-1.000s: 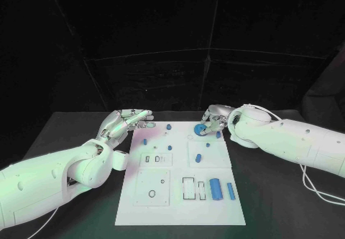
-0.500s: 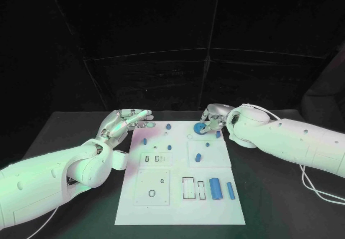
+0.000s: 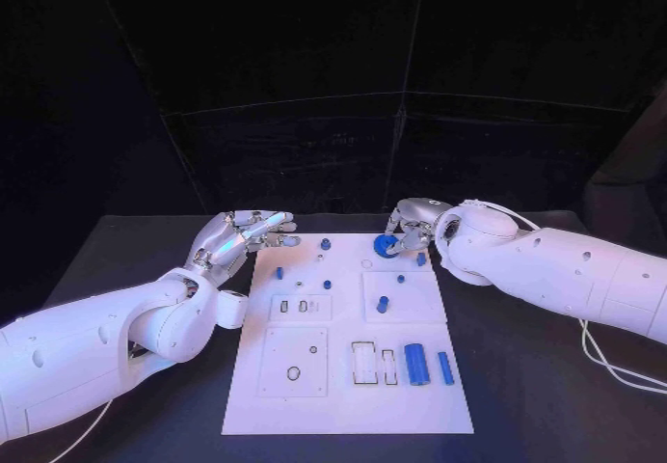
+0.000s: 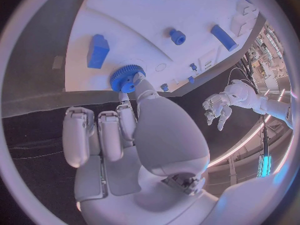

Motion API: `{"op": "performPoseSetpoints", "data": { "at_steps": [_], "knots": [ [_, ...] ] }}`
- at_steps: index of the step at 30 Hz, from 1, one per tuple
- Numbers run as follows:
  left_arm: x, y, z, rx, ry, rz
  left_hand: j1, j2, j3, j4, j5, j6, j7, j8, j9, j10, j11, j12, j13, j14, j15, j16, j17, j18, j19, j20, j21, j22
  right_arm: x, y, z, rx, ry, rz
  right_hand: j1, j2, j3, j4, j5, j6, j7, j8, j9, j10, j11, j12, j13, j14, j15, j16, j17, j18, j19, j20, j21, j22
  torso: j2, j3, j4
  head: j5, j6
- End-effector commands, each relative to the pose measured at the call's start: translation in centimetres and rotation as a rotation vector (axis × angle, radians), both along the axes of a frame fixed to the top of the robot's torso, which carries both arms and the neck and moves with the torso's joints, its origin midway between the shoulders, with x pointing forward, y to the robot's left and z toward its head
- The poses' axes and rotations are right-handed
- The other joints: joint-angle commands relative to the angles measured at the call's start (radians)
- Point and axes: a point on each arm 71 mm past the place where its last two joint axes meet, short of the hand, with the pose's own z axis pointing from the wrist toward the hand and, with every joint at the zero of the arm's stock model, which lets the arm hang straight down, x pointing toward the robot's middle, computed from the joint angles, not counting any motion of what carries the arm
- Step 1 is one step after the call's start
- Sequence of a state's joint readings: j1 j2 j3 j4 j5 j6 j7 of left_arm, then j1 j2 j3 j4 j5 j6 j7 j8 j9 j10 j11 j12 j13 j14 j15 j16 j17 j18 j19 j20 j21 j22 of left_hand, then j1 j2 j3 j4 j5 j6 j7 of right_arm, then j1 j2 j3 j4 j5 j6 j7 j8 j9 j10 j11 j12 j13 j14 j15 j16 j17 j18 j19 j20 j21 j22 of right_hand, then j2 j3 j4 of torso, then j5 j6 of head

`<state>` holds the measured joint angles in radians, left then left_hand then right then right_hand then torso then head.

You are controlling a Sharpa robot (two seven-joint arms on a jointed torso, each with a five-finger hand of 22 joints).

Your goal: Assemble the parts on the task board

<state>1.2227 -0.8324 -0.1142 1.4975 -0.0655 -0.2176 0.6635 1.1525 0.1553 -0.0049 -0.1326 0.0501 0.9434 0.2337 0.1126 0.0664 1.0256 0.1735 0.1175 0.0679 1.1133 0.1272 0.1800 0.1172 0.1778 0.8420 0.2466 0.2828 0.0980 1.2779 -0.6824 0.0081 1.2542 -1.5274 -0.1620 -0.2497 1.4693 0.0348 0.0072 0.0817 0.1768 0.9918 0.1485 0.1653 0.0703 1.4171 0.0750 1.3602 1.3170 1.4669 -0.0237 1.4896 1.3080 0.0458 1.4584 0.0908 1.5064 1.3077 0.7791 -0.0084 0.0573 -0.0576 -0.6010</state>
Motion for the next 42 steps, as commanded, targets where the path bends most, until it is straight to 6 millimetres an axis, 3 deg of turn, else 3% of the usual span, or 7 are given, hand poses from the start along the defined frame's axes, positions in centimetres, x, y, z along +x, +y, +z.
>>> {"op": "performPoseSetpoints", "data": {
  "at_steps": [1,9,23,34,42],
  "knots": [
    [0.0,-0.1,0.1,-0.009,-0.004,-0.018,-0.002,0.007,0.004,0.003,0.002,-0.003,0.006,-0.007,-0.001,-0.001,0.007,-0.004,-0.002,0.002,0.004,-0.003,0.001,0.007,0.004,0.001,-0.007,-0.001,-0.1,0.2,-0.1,-0.020,0.002,0.011,0.011,0.018,0.011,0.001,0.008,0.038,-0.020,0.000,-0.001,0.039,-0.032,-0.002,0.039,0.068,-0.007,0.004,0.082,-0.011,0.004,-0.006,0.006,0.110,0.000,-0.0001,0.0004,0.000,0.000],
    [0.0,-0.1,0.1,-0.008,-0.003,-0.017,-0.002,0.007,0.004,0.003,0.002,-0.003,0.006,-0.007,-0.001,-0.001,0.007,-0.004,-0.002,0.002,0.004,-0.003,0.001,0.007,0.004,0.001,-0.007,-0.001,-1.2,1.8,0.9,0.049,-0.075,0.055,-0.018,0.010,0.031,0.007,0.035,0.044,-0.021,-0.012,-0.004,0.045,-0.034,0.003,0.048,0.069,-0.007,0.006,0.087,-0.015,0.015,-0.008,0.012,0.126,0.000,0.0008,0.0008,0.007,0.001],
    [0.0,0.0,0.1,-0.005,-0.002,-0.013,-0.002,0.007,0.004,0.003,0.002,-0.003,0.006,-0.007,-0.001,-0.001,0.007,-0.004,-0.002,0.002,0.004,-0.003,0.001,0.007,0.004,0.001,-0.007,-0.001,-3.6,9.0,2.6,0.041,-0.250,0.198,-0.030,0.005,0.052,0.006,0.048,0.046,-0.022,-0.022,-0.005,0.045,-0.035,0.001,0.049,0.070,-0.006,0.007,0.090,-0.018,0.026,-0.008,0.018,0.142,0.000,-0.0009,0.0016,0.011,0.000],
    [0.1,-0.1,0.1,-0.004,0.001,-0.015,-0.002,0.008,0.004,0.002,0.002,-0.004,0.006,-0.007,-0.001,-0.001,0.008,-0.005,-0.002,0.002,0.004,-0.005,0.001,0.007,0.004,0.001,-0.008,-0.002,-3.5,12.5,1.5,-0.037,-0.256,0.235,-0.037,0.003,0.061,0.007,0.050,0.046,-0.021,-0.026,-0.005,0.044,-0.035,-0.001,0.049,0.069,-0.006,0.006,0.088,-0.019,0.028,-0.007,0.019,0.145,0.001,-0.0006,0.0017,0.013,-0.004],
    [0.1,-0.2,0.1,-0.004,0.000,-0.015,-0.002,0.008,0.004,0.002,0.002,-0.004,0.006,-0.007,-0.001,-0.001,0.008,-0.005,-0.002,0.002,0.004,-0.005,0.001,0.007,0.004,0.001,-0.008,-0.002,-3.3,13.5,0.5,-0.077,-0.212,0.242,-0.043,-0.001,0.068,0.007,0.044,0.047,-0.021,-0.029,-0.005,0.044,-0.034,-0.003,0.049,0.069,-0.005,0.005,0.087,-0.019,0.028,-0.007,0.019,0.144,0.001,0.0000,0.0019,0.014,-0.005]
  ]
}}
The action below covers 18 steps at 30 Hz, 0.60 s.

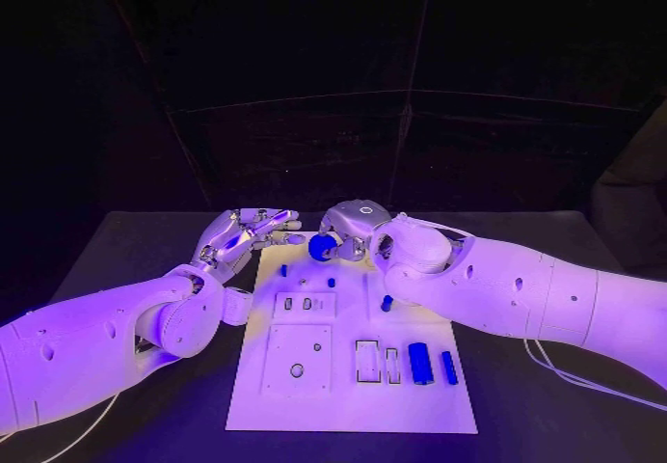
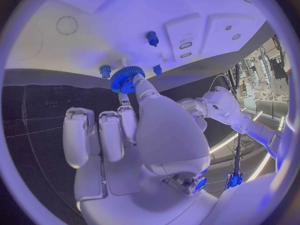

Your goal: Assemble the parts on the task board

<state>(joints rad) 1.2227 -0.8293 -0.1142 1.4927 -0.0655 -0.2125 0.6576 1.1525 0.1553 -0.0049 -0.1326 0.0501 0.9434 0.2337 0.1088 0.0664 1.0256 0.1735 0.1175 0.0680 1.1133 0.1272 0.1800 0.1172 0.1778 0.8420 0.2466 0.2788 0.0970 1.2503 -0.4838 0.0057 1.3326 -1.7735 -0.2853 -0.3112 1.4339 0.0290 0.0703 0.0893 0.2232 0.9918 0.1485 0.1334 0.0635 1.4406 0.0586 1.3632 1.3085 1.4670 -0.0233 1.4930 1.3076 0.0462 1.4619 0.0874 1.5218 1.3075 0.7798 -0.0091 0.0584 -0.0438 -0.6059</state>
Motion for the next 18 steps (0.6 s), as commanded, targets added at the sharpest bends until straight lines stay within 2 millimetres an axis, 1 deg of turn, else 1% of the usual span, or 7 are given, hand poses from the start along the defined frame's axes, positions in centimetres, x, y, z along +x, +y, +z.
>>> {"op": "performPoseSetpoints", "data": {
  "at_steps": [1,7,13,15,18],
  "knots": [
    [-0.01,-0.14,0.14,-0.006,-0.005,-0.011,-0.002,0.008,0.004,0.002,0.002,-0.004,0.006,-0.003,-0.001,-0.001,0.008,-0.005,-0.002,0.002,0.004,-0.005,0.001,0.007,0.004,0.001,-0.004,-0.001,0.15,0.21,-0.29,-0.058,0.006,-0.006,-0.010,0.004,0.006,0.000,-0.004,0.047,-0.021,0.002,0.002,0.021,-0.018,-0.005,0.058,0.069,-0.006,0.002,0.088,-0.019,0.024,-0.003,0.004,0.145,0.000,0.0007,-0.0010,0.001,-0.001],
    [0.01,-0.13,0.14,-0.006,-0.006,-0.010,-0.002,0.008,0.004,0.002,0.002,-0.004,0.006,-0.003,-0.001,-0.001,0.008,-0.005,-0.002,0.002,0.004,-0.005,0.001,0.007,0.004,0.001,-0.004,-0.001,0.27,0.39,-0.68,-0.078,0.034,-0.009,-0.013,0.002,0.009,0.000,-0.007,0.046,-0.020,0.000,0.002,0.021,-0.017,-0.005,0.059,0.069,-0.005,0.002,0.089,-0.019,0.025,-0.003,0.004,0.145,0.000,0.0010,-0.0021,0.002,-0.003],
    [0.03,-0.13,0.13,-0.005,-0.005,-0.009,-0.001,0.009,0.005,0.002,0.002,-0.004,0.006,-0.004,-0.001,-0.001,0.008,-0.006,-0.002,0.002,0.004,-0.006,0.001,0.007,0.004,0.001,-0.004,-0.002,0.39,0.39,-0.94,-0.093,0.057,-0.026,-0.027,-0.009,0.015,0.002,-0.013,0.043,-0.018,-0.007,0.001,0.017,-0.015,-0.012,0.054,0.068,-0.004,0.001,0.086,-0.019,0.024,-0.002,0.004,0.145,0.000,0.0013,-0.0015,0.000,-0.006],
    [0.04,-0.11,0.13,-0.005,-0.005,-0.009,-0.001,0.009,0.005,0.002,0.002,-0.004,0.006,-0.004,-0.001,-0.001,0.008,-0.006,-0.002,0.002,0.004,-0.006,0.001,0.007,0.004,0.001,-0.004,-0.002,0.48,0.34,-0.98,-0.091,0.060,-0.039,-0.035,-0.016,0.017,0.004,-0.014,0.034,-0.015,-0.015,0.000,0.012,-0.013,-0.020,0.048,0.068,-0.002,0.000,0.084,-0.019,0.023,-0.001,0.003,0.144,-0.001,0.0010,-0.0015,0.001,-0.007],
    [0.04,-0.09,0.11,-0.005,-0.003,-0.011,-0.001,0.009,0.005,0.002,0.002,-0.004,0.006,-0.004,-0.001,-0.001,0.008,-0.006,-0.002,0.002,0.004,-0.006,0.001,0.007,0.004,0.001,-0.004,-0.002,0.56,0.34,-0.93,-0.081,0.057,-0.055,-0.054,-0.031,0.020,0.009,-0.026,0.006,-0.004,-0.037,-0.001,0.003,-0.004,-0.035,0.037,0.068,0.005,0.000,0.085,-0.019,0.023,0.005,0.003,0.143,0.000,0.0011,-0.0029,-0.001,-0.007]
  ]
}}
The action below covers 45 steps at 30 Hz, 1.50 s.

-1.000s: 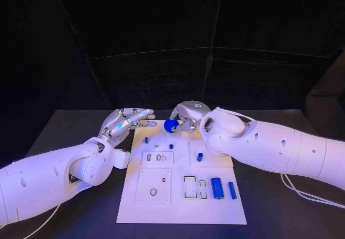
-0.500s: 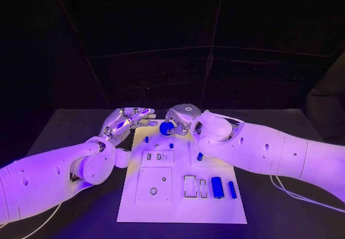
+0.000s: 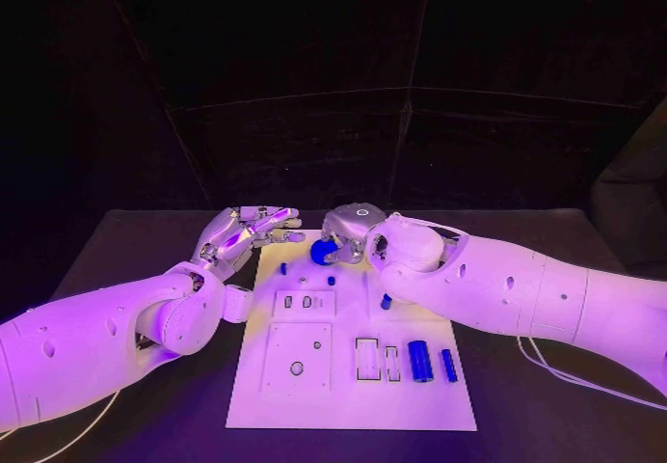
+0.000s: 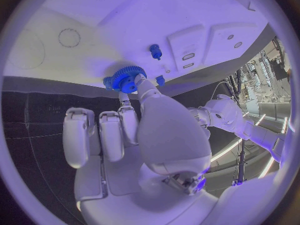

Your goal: Assemble the parts on the task board

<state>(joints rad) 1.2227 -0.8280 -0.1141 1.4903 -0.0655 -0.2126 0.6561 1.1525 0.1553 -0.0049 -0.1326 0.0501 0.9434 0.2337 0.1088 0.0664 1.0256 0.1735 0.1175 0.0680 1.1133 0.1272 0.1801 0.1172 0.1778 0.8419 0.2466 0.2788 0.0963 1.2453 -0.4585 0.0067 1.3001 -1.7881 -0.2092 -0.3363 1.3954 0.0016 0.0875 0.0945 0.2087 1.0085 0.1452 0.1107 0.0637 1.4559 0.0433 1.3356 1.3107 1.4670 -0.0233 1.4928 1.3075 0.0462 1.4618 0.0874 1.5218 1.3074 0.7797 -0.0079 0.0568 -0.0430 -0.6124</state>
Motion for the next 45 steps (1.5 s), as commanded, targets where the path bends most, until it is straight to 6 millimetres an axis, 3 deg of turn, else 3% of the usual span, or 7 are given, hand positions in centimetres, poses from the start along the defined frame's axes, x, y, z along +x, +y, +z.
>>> {"op": "performPoseSetpoints", "data": {
  "at_steps": [1,9,19,25,29,36,45],
  "knots": [
    [0.0,-0.1,0.1,-0.006,-0.004,-0.012,-0.001,0.009,0.005,0.002,0.002,-0.004,0.006,-0.004,-0.001,-0.001,0.008,-0.006,-0.001,0.002,0.004,-0.006,0.001,0.007,0.004,0.001,-0.004,-0.001,0.1,0.0,0.0,-0.010,0.010,-0.034,-0.021,-0.008,0.004,0.005,-0.017,-0.021,0.002,-0.022,-0.001,-0.016,0.014,-0.012,0.032,0.068,0.008,0.000,0.085,-0.019,0.022,0.007,0.003,0.143,0.000,-0.0001,-0.0014,-0.002,0.000],
    [0.0,0.0,0.1,-0.005,-0.001,-0.013,-0.002,0.009,0.005,0.002,0.002,-0.004,0.006,-0.004,-0.001,-0.002,0.008,-0.006,-0.002,0.002,0.004,-0.007,0.001,0.007,0.004,0.001,-0.005,-0.002,0.2,0.1,-0.3,-0.017,0.037,-0.035,-0.063,-0.039,0.002,0.019,-0.039,-0.082,0.018,-0.049,0.000,-0.035,0.030,-0.039,0.012,0.068,0.022,0.000,0.087,-0.017,0.018,0.021,0.000,0.138,0.000,-0.0009,0.0001,-0.003,-0.001],
    [0.2,0.1,0.0,0.000,0.003,-0.008,-0.004,0.009,0.003,0.003,0.002,-0.008,0.008,-0.007,-0.001,-0.004,0.009,-0.009,-0.002,0.000,0.006,-0.010,0.001,0.007,0.003,0.002,-0.007,-0.004,0.2,0.0,-0.7,-0.031,0.087,-0.018,-0.174,-0.094,0.035,0.127,-0.014,-0.119,0.029,-0.045,0.003,-0.049,0.042,-0.051,0.003,0.069,0.034,0.004,0.098,-0.017,0.016,0.035,-0.001,0.137,0.000,-0.0003,-0.0005,-0.005,-0.002],
    [0.2,0.2,0.0,0.001,0.005,-0.008,-0.005,0.008,0.003,0.003,0.002,-0.009,0.009,-0.008,-0.001,-0.005,0.010,-0.011,-0.002,0.000,0.006,-0.011,0.001,0.007,0.003,0.002,-0.008,-0.004,0.3,-0.5,-0.4,0.011,0.062,-0.025,-0.185,-0.093,0.047,0.146,-0.011,-0.111,0.027,-0.042,0.005,-0.043,0.041,-0.039,0.013,0.071,0.034,0.007,0.104,-0.018,0.021,0.035,0.002,0.144,0.000,0.0000,0.0004,-0.005,-0.002],
    [0.2,0.3,0.0,0.002,0.006,-0.006,-0.005,0.008,0.003,0.003,0.002,-0.009,0.009,-0.008,-0.001,-0.005,0.010,-0.011,-0.002,0.000,0.006,-0.011,0.001,0.007,0.003,0.002,-0.008,-0.004,0.2,-1.5,0.3,0.094,-0.003,-0.016,-0.171,-0.083,0.070,0.143,0.048,-0.094,0.022,-0.036,0.007,-0.030,0.037,-0.016,0.033,0.072,0.031,0.010,0.111,-0.019,0.025,0.033,0.004,0.149,-0.002,0.0014,-0.0038,-0.004,0.001],
    [0.2,0.5,0.0,0.003,0.005,-0.002,-0.005,0.008,0.003,0.003,0.002,-0.009,0.009,-0.008,-0.001,-0.005,0.010,-0.011,-0.002,0.000,0.006,-0.011,0.001,0.007,0.003,0.002,-0.008,-0.004,-0.8,-4.9,1.4,0.250,-0.051,0.047,-0.124,-0.086,0.098,0.109,0.054,-0.111,0.026,-0.046,0.003,-0.033,0.039,-0.016,0.034,0.072,0.031,0.011,0.114,-0.019,0.023,0.032,0.003,0.148,-0.002,0.0041,-0.0090,-0.002,0.006],
    [0.1,0.9,0.0,0.005,0.003,0.006,-0.006,0.008,0.003,0.003,0.002,-0.010,0.009,-0.009,-0.001,-0.006,0.011,-0.012,-0.002,0.000,0.006,-0.013,0.001,0.007,0.002,0.003,-0.009,-0.005,-1.6,-13.2,1.3,0.379,0.098,-0.045,-0.099,-0.111,0.091,0.079,0.040,-0.101,0.025,-0.041,0.005,-0.038,0.038,-0.022,0.029,0.071,0.031,0.009,0.110,-0.018,0.021,0.033,0.001,0.146,-0.004,0.0085,-0.0228,-0.006,0.014]
  ]
}}
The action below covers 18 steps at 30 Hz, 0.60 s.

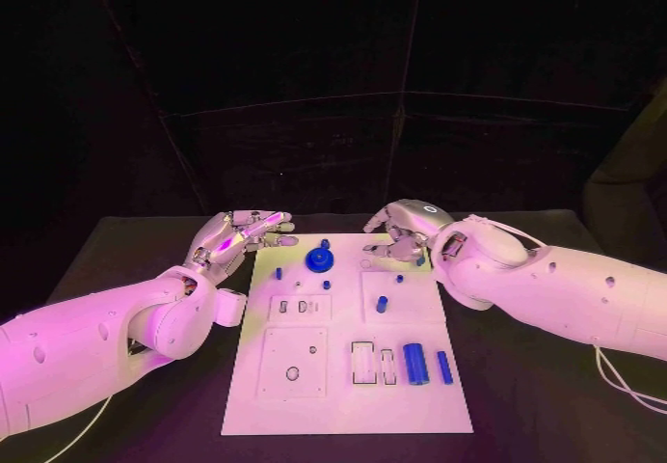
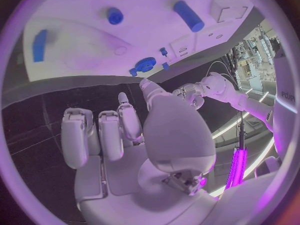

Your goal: Assemble the parts on the task board

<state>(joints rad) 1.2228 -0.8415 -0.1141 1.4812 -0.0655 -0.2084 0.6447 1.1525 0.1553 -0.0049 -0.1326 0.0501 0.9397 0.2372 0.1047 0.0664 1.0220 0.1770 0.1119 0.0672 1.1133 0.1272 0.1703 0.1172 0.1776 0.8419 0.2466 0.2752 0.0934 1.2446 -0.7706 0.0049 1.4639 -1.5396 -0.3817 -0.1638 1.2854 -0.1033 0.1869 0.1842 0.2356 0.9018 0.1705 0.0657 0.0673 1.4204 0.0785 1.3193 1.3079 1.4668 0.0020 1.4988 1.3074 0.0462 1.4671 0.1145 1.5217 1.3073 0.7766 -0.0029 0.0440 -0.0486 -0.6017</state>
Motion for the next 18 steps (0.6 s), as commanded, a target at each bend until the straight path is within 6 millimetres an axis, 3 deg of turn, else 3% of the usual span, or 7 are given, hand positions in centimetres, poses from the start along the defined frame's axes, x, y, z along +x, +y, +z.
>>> {"op": "performPoseSetpoints", "data": {
  "at_steps": [1,4,9,11,12,13,18],
  "knots": [
    [-0.1,-0.1,0.2,-0.007,-0.007,-0.011,-0.006,0.008,0.003,0.003,0.002,-0.006,0.006,-0.005,-0.001,-0.002,0.007,-0.006,-0.001,0.000,0.006,-0.003,0.001,0.007,0.002,0.003,-0.005,-0.002,-0.2,-2.7,0.1,0.141,0.085,-0.003,0.014,-0.009,-0.015,-0.015,0.029,0.007,-0.001,0.004,0.001,-0.002,0.002,-0.005,0.033,0.071,0.006,0.003,0.112,-0.019,0.016,0.005,0.001,0.147,-0.002,0.0048,-0.0129,0.000,0.004],
    [-0.1,-0.1,0.2,-0.008,-0.008,-0.012,-0.005,0.008,0.003,0.003,0.002,-0.006,0.006,-0.005,-0.001,-0.002,0.007,-0.006,-0.001,0.000,0.006,-0.003,0.001,0.007,0.002,0.003,-0.005,-0.002,-0.3,-4.7,0.0,0.145,0.109,-0.020,0.032,-0.012,-0.022,-0.031,0.034,0.016,-0.004,0.007,0.003,0.000,-0.001,-0.002,0.035,0.071,0.003,0.003,0.112,-0.019,0.016,0.004,0.001,0.147,-0.002,0.0073,-0.0188,-0.001,0.006],
    [-0.1,-0.2,0.2,-0.010,-0.008,-0.016,-0.005,0.008,0.003,0.003,0.002,-0.006,0.006,-0.005,-0.001,-0.002,0.007,-0.006,-0.001,0.000,0.006,-0.003,0.001,0.007,0.002,0.003,-0.005,-0.002,-0.1,-7.2,-0.2,0.147,0.123,-0.028,0.058,-0.014,-0.030,-0.053,0.029,0.026,-0.009,0.010,0.003,0.001,-0.005,-0.001,0.036,0.071,0.000,0.002,0.111,-0.018,0.015,0.001,0.001,0.146,-0.001,0.0152,-0.0297,-0.004,0.007],
    [-0.1,-0.3,0.2,-0.011,-0.008,-0.018,-0.005,0.008,0.003,0.003,0.002,-0.006,0.006,-0.005,-0.001,-0.002,0.007,-0.006,-0.001,0.000,0.006,-0.003,0.001,0.007,0.002,0.003,-0.005,-0.002,0.1,-7.9,-0.3,0.149,0.124,-0.033,0.058,-0.015,-0.031,-0.054,0.029,0.026,-0.009,0.010,0.003,0.001,-0.005,-0.001,0.036,0.072,0.000,0.004,0.115,-0.019,0.019,0.000,0.003,0.151,0.000,0.0129,-0.0247,-0.009,0.008],
    [-0.1,-0.3,0.2,-0.011,-0.008,-0.019,-0.005,0.009,0.003,0.003,0.002,-0.006,0.006,-0.005,-0.001,-0.002,0.007,-0.006,-0.001,0.000,0.006,-0.003,0.001,0.007,0.002,0.003,-0.005,-0.003,0.2,-8.2,-0.3,0.148,0.126,-0.037,0.058,-0.015,-0.032,-0.054,0.028,0.025,-0.008,0.010,0.003,0.001,-0.005,-0.001,0.036,0.072,0.000,0.005,0.117,-0.020,0.020,0.000,0.003,0.152,0.001,0.0141,-0.0239,-0.011,0.009],
    [-0.1,-0.4,0.2,-0.011,-0.008,-0.020,-0.005,0.009,0.003,0.003,0.002,-0.006,0.006,-0.005,-0.001,-0.002,0.007,-0.006,-0.001,0.000,0.006,-0.004,0.001,0.007,0.002,0.003,-0.005,-0.003,0.3,-8.5,-0.4,0.147,0.128,-0.040,0.059,-0.016,-0.034,-0.056,0.027,0.023,-0.008,0.008,0.002,0.001,-0.004,-0.002,0.035,0.072,0.000,0.005,0.118,-0.020,0.021,0.000,0.004,0.154,0.001,0.0122,-0.0217,-0.014,0.009],
    [0.0,-0.4,0.1,-0.011,-0.007,-0.019,-0.005,0.009,0.003,0.003,0.002,-0.006,0.006,-0.005,-0.001,-0.002,0.007,-0.006,-0.001,0.000,0.006,-0.004,0.001,0.007,0.002,0.003,-0.005,-0.003,0.6,-9.5,-1.1,0.140,0.142,-0.047,0.064,-0.017,-0.039,-0.061,0.024,0.018,-0.007,0.005,0.001,-0.001,-0.004,-0.004,0.033,0.073,0.000,0.005,0.118,-0.020,0.020,0.000,0.003,0.153,0.000,0.0131,-0.0210,-0.016,0.005]
  ]
}}
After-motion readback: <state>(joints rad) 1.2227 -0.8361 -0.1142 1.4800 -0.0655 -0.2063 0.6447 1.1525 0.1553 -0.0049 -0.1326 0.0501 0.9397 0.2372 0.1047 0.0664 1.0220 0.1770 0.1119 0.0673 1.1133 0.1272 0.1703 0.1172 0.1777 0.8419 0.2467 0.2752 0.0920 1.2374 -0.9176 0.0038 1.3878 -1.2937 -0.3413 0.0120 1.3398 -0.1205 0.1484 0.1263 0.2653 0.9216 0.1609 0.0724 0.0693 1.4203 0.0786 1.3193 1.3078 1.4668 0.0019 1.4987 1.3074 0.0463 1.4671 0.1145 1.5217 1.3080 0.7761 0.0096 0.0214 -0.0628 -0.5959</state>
